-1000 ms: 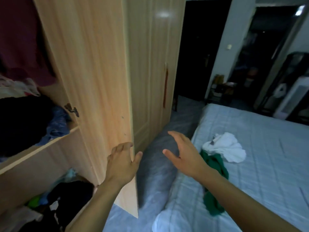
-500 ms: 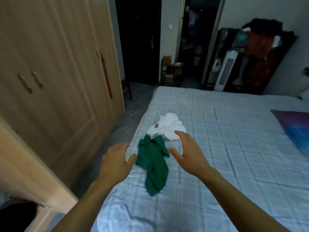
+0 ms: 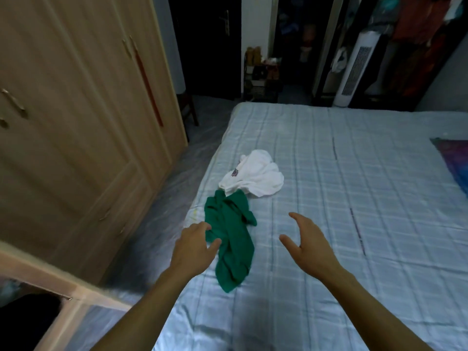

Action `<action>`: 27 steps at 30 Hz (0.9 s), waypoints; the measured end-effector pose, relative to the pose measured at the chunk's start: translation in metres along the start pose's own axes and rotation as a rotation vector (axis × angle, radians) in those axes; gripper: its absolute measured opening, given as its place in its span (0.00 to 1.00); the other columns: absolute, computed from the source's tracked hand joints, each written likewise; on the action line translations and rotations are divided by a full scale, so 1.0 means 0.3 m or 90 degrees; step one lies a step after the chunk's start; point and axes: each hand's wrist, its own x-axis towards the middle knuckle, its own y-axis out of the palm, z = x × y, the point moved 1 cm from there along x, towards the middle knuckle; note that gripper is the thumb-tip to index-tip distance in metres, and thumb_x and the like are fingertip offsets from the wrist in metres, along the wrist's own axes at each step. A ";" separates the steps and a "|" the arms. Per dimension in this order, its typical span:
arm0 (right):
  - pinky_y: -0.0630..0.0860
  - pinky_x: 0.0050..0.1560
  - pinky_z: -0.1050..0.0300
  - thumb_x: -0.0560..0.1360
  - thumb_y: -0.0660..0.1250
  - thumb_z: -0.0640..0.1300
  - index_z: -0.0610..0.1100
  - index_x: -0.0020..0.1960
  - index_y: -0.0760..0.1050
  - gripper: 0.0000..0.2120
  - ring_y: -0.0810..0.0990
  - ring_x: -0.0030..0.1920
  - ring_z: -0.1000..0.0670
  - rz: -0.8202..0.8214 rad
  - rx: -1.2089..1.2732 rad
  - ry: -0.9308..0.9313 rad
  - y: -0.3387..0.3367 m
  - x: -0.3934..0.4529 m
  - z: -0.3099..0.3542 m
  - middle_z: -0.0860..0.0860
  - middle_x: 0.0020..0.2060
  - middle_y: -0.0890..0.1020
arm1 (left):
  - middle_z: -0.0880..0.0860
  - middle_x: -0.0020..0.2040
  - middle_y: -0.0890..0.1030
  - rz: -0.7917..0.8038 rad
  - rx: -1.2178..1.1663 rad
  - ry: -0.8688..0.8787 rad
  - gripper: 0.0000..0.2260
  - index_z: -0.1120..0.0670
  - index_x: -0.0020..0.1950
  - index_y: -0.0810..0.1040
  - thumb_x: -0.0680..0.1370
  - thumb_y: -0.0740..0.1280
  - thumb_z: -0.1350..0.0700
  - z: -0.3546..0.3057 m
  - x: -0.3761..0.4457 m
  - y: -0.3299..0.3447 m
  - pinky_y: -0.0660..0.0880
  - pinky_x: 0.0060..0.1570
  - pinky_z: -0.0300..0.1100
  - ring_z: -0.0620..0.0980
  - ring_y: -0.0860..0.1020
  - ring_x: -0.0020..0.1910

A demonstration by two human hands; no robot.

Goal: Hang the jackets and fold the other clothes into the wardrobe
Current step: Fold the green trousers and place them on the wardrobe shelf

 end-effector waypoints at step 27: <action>0.71 0.62 0.58 0.79 0.66 0.49 0.45 0.74 0.65 0.26 0.75 0.60 0.50 0.269 0.104 0.101 1.036 0.381 -0.119 0.48 0.61 0.76 | 0.51 0.56 0.80 0.056 -0.006 0.084 0.16 0.54 0.61 0.77 0.74 0.68 0.54 0.577 0.521 0.647 0.77 0.52 0.49 0.53 0.76 0.57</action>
